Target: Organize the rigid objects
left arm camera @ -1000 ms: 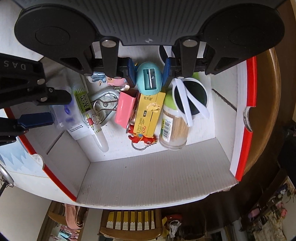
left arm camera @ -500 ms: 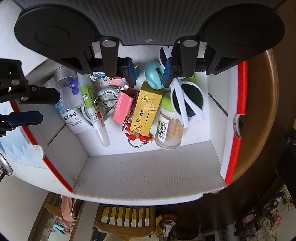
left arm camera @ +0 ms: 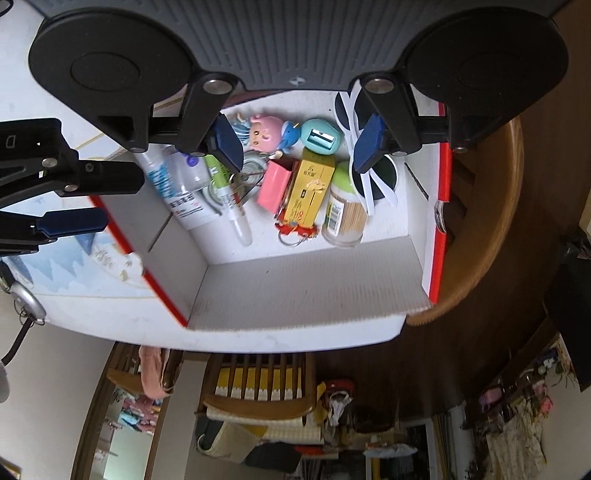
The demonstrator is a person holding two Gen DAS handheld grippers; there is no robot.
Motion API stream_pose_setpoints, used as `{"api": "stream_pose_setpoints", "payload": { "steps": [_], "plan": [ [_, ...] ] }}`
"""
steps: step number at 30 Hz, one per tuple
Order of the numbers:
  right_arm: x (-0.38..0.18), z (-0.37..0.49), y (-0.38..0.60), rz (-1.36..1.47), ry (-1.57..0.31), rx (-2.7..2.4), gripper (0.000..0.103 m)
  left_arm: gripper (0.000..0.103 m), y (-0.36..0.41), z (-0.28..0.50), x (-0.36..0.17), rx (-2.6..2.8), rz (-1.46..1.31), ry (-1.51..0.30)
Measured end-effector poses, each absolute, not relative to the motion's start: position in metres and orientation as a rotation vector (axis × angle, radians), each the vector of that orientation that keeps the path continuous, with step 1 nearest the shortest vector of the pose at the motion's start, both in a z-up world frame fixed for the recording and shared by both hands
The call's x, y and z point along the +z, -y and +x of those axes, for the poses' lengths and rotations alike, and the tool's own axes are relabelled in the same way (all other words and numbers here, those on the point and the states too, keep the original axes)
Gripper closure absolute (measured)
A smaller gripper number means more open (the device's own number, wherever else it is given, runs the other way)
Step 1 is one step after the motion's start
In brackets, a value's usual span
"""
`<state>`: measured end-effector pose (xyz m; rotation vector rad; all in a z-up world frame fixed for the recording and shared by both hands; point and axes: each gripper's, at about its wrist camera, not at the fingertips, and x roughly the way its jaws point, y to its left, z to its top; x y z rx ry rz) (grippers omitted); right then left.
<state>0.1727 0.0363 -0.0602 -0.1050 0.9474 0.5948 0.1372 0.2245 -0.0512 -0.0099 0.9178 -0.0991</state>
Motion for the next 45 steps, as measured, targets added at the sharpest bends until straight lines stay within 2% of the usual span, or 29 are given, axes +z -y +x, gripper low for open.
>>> {"api": "stream_pose_setpoints", "payload": {
  "steps": [3, 13, 16, 22, 24, 26, 45],
  "plan": [
    [-0.053, 0.167, -0.031, -0.078, -0.924, 0.606, 0.039, 0.029, -0.223, 0.13, -0.043, -0.097, -0.008, -0.888],
    [-0.031, 0.142, -0.01, -0.015, -0.825, 0.654, 0.019, 0.029, -0.222, 0.107, -0.023, -0.083, 0.001, -0.826],
    [-0.025, 0.133, -0.005, -0.01, -0.79, 0.66, 0.014, 0.02, -0.224, 0.101, -0.021, -0.082, -0.021, -0.814],
    [-0.018, 0.118, 0.003, -0.011, -0.727, 0.661, 0.001, 0.016, -0.222, 0.091, -0.017, -0.08, -0.045, -0.795],
    [-0.016, 0.114, 0.006, -0.013, -0.712, 0.654, 0.001, 0.005, -0.221, 0.088, -0.016, -0.075, -0.047, -0.784],
    [-0.016, 0.112, 0.007, -0.013, -0.706, 0.641, 0.001, 0.002, -0.22, 0.085, -0.014, -0.075, -0.046, -0.776],
    [-0.021, 0.096, 0.026, 0.037, -0.701, 0.659, 0.0, 0.002, -0.2, 0.07, -0.008, -0.054, -0.003, -0.729]
  ]
}}
